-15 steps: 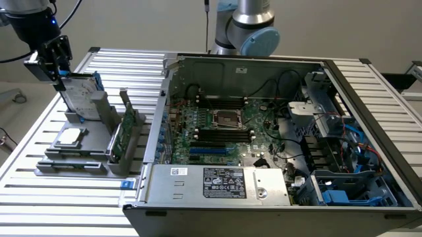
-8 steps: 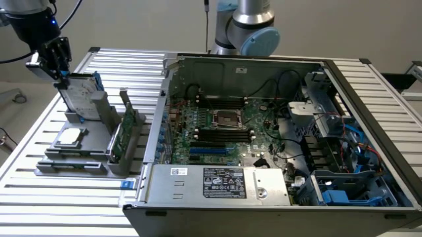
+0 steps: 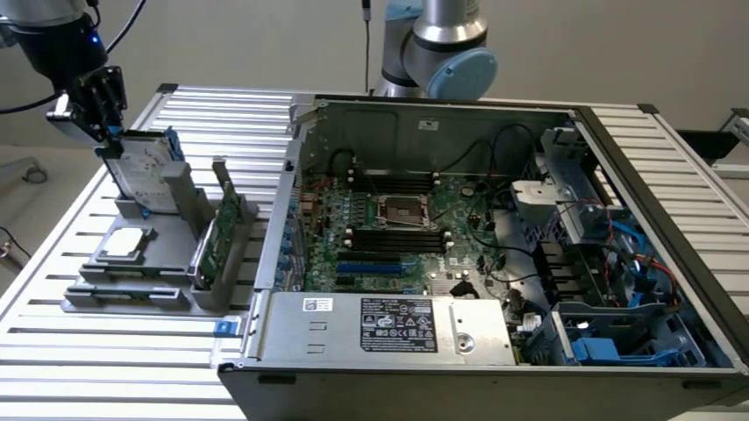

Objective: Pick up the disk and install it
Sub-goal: 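Pick up the disk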

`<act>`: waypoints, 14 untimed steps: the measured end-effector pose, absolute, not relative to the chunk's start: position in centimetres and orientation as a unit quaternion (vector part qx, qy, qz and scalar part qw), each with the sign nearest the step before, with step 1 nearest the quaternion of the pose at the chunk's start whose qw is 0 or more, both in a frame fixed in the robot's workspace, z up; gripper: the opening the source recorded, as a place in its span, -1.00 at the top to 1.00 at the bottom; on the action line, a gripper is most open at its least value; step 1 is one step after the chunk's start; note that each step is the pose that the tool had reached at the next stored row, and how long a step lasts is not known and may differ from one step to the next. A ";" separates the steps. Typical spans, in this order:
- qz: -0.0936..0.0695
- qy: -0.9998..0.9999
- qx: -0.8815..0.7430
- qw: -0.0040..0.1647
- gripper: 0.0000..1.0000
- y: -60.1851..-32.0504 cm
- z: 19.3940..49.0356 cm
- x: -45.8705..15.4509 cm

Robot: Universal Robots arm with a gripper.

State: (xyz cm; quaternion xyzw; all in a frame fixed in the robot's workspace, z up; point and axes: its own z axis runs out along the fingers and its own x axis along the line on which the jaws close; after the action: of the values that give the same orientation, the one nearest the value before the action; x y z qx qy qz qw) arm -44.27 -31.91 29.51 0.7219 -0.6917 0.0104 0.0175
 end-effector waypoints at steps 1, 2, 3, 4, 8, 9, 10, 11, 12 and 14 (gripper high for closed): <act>0.010 -0.692 0.722 0.017 0.23 -31.9 29.5 -44.3; 0.010 -0.692 0.722 0.017 0.23 -32.0 29.5 -44.3; 0.010 -0.692 0.722 0.017 0.23 -32.0 29.5 -44.3; 0.010 -0.692 0.722 0.017 0.23 -32.0 29.5 -44.3; 0.010 -0.692 0.722 0.017 0.23 -32.1 29.4 -44.3; 0.010 -0.692 0.722 0.017 0.23 -32.1 29.4 -44.3; 0.010 -0.692 0.722 0.017 0.23 -32.1 29.4 -44.3; 0.010 -0.692 0.722 0.017 0.23 -32.1 29.4 -44.3; 0.010 -0.692 0.722 0.017 0.23 -32.1 29.3 -44.3; 0.010 -0.692 0.722 0.017 0.23 -32.1 29.3 -44.2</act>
State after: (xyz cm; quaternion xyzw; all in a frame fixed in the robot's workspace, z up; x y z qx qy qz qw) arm -44.24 -32.11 29.32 0.7218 -0.6918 0.0102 0.0174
